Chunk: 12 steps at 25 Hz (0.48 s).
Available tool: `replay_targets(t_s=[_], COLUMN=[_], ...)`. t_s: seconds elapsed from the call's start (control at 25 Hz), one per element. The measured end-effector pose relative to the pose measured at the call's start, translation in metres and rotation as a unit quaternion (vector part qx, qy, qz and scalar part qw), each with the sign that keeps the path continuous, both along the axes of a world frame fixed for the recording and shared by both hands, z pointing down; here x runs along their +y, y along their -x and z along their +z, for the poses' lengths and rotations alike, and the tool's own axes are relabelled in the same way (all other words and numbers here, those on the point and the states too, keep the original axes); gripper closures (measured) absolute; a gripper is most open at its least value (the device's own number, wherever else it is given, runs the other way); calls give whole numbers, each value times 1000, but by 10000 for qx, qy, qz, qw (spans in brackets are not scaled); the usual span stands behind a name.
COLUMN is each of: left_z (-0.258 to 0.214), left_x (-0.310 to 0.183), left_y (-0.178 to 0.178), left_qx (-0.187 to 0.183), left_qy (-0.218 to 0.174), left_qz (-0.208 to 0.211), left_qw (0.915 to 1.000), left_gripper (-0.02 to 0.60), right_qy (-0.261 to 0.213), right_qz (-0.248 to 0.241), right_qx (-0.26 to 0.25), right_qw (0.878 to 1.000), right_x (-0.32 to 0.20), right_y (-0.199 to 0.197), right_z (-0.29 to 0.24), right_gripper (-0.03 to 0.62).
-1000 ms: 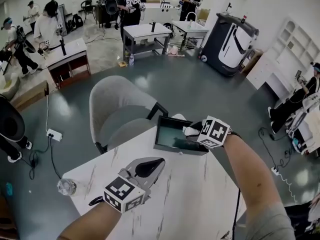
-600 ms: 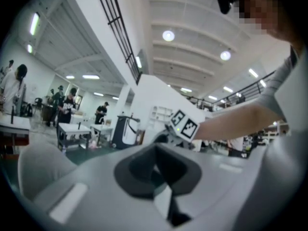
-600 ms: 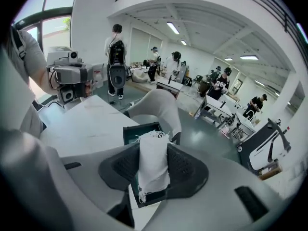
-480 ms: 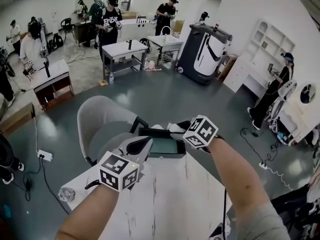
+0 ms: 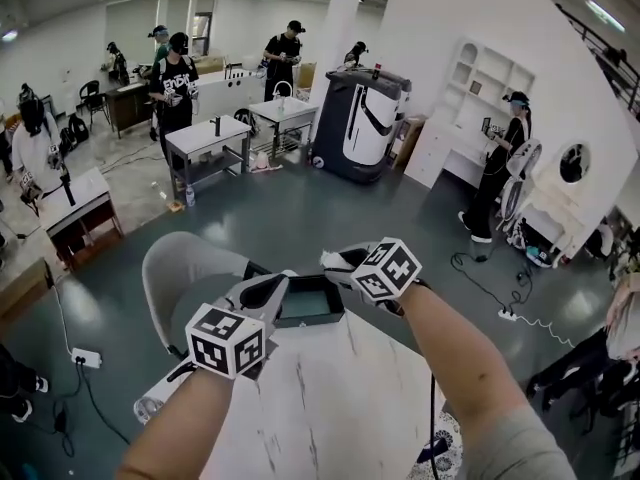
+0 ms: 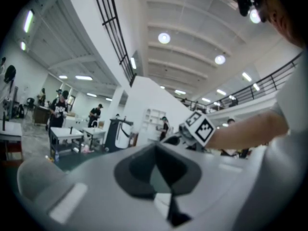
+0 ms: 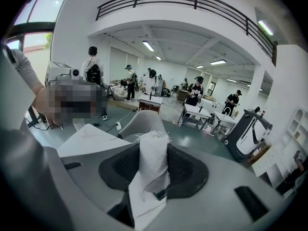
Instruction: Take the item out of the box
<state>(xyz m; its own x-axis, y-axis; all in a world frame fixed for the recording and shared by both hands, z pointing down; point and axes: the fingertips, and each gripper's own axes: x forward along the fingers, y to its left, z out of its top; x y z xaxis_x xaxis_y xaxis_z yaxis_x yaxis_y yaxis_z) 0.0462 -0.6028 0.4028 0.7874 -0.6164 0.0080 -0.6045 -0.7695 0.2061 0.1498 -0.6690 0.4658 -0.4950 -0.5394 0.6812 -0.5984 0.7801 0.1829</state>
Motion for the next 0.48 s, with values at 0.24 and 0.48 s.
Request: replay_targets(t_s=[0.24,0.48], left_z=[-31,-56], left_x=[15,44], left_y=[8,5], left_qx=[41,81], left_qy=[-96,-211], left_qz=[219,400], left_qw=[9997,9989], left_gripper=[581,581], right_qy=[-217,-539], right_qz=[490,771], right_qx=[-282,-610], right_qw=[9982,9937], right_x=[20,53], right_y=[5,5], right_z=[-38,-79], right_gripper=[437,437])
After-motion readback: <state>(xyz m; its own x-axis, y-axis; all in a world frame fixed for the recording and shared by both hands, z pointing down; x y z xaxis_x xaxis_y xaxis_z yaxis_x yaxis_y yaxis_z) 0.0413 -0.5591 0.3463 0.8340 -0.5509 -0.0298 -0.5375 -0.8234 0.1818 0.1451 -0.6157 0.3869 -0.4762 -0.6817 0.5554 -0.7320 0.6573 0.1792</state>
